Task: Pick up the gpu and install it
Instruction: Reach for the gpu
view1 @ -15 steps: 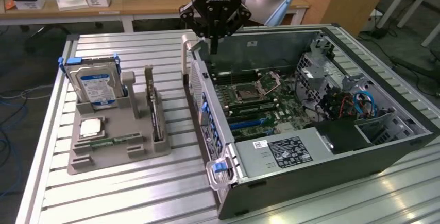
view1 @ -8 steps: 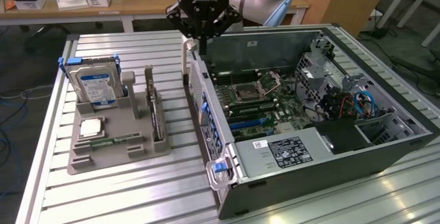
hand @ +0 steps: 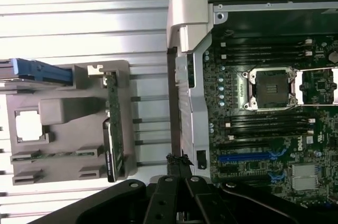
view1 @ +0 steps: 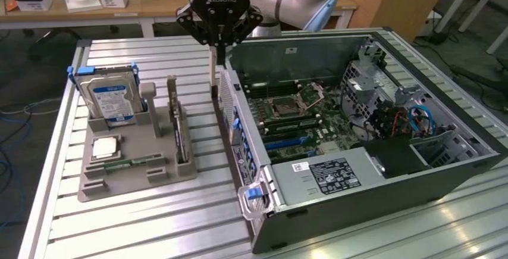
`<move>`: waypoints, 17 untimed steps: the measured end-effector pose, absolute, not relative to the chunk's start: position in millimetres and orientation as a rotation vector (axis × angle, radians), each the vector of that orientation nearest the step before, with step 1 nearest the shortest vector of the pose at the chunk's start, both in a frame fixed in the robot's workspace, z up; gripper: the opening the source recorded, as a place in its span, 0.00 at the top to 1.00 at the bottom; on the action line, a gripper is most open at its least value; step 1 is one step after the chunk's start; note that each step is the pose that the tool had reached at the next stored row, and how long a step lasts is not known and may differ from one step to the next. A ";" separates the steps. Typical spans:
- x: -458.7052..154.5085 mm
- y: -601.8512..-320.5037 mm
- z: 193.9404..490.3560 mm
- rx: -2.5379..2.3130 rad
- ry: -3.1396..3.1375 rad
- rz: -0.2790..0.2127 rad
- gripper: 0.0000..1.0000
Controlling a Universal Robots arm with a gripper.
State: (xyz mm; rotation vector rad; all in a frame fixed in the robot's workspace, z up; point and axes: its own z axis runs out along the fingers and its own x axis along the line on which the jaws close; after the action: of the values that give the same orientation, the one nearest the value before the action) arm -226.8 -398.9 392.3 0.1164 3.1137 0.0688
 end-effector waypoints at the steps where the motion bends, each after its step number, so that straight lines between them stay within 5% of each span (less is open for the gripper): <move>1: -229.5 -398.9 392.2 0.116 3.114 0.069 0.90; 17: -272.9 -398.9 391.4 0.116 3.114 0.069 0.90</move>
State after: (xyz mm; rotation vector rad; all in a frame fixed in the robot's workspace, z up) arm -272.9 -398.9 391.4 0.1164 3.1136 0.0689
